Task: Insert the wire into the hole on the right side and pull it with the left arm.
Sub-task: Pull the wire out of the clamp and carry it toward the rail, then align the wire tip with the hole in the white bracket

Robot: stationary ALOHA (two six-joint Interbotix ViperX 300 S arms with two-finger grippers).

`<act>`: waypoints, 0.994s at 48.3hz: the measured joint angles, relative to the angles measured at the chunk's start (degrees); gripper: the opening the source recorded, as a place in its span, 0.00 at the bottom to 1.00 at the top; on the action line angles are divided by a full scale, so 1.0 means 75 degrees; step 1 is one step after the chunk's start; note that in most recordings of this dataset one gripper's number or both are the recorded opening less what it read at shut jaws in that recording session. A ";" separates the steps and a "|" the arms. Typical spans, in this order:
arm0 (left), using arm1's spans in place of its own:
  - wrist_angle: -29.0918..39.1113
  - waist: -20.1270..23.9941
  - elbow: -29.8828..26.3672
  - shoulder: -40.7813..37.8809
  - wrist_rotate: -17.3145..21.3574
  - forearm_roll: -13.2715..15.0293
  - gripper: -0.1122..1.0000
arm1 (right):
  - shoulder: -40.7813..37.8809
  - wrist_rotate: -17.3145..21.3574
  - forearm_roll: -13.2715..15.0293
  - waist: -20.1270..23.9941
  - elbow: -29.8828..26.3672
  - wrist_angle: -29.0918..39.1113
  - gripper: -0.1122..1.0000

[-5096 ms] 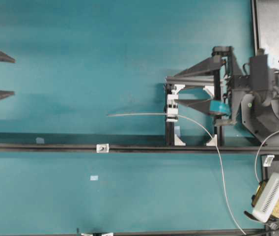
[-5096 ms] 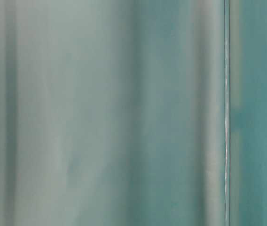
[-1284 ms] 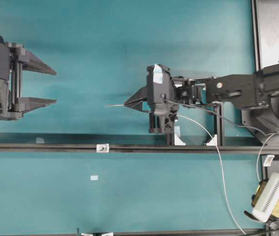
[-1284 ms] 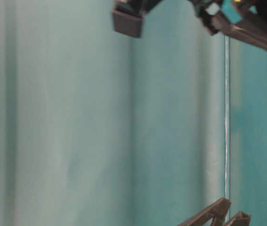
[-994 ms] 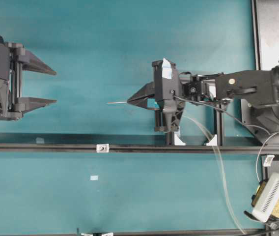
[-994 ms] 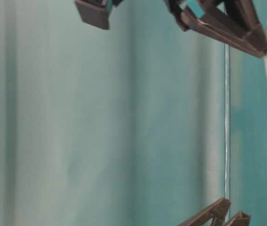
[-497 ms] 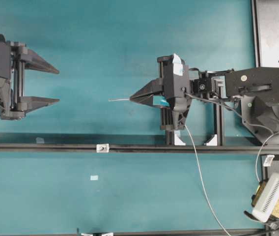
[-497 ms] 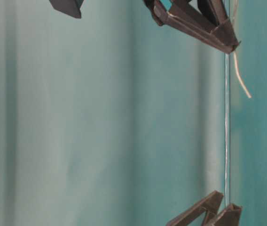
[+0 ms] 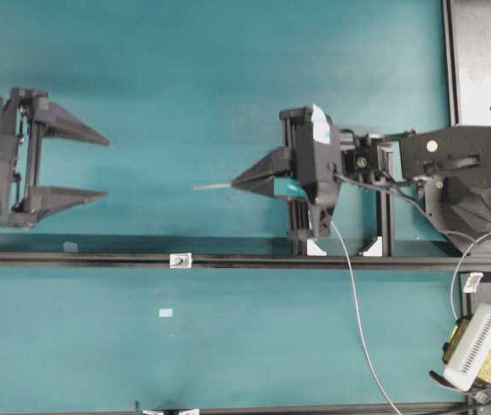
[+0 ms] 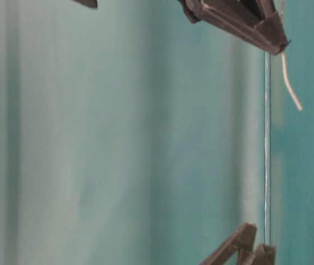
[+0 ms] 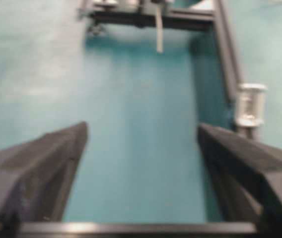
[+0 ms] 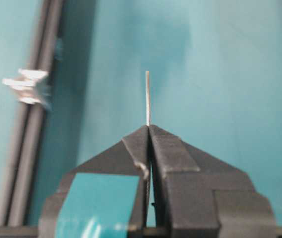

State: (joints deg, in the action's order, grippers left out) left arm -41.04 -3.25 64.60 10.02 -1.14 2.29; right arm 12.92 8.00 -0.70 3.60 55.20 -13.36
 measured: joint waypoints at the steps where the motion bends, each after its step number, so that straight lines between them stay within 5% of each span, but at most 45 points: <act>1: -0.0176 -0.0070 0.0012 -0.0047 0.0000 0.0012 0.78 | 0.0000 0.0000 -0.0035 0.0035 0.0047 -0.0094 0.13; 20: -0.1547 -0.0938 -0.0211 -0.1313 0.0000 0.0035 0.78 | -0.0387 -0.0316 -0.1266 0.1043 0.0891 -0.2613 0.13; 37: -0.3270 -0.1348 -0.0281 -0.2637 -0.0047 0.0094 0.77 | -0.1172 -0.2637 -0.4371 0.2684 0.0926 -0.4254 0.13; 43: -0.3328 -0.1383 -0.0375 -0.2918 -0.0176 0.0105 0.77 | -0.1535 -0.2859 -0.5227 0.3258 0.0844 -0.4699 0.13; 48: -0.3328 -0.1406 -0.0516 -0.3094 -0.0176 0.0105 0.77 | -0.1922 -0.2859 -0.5578 0.3633 0.0727 -0.5004 0.13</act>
State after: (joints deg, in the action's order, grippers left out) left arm -66.01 -13.80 60.73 -13.18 -2.46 3.08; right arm -1.49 -13.45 -42.54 30.85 60.64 -50.89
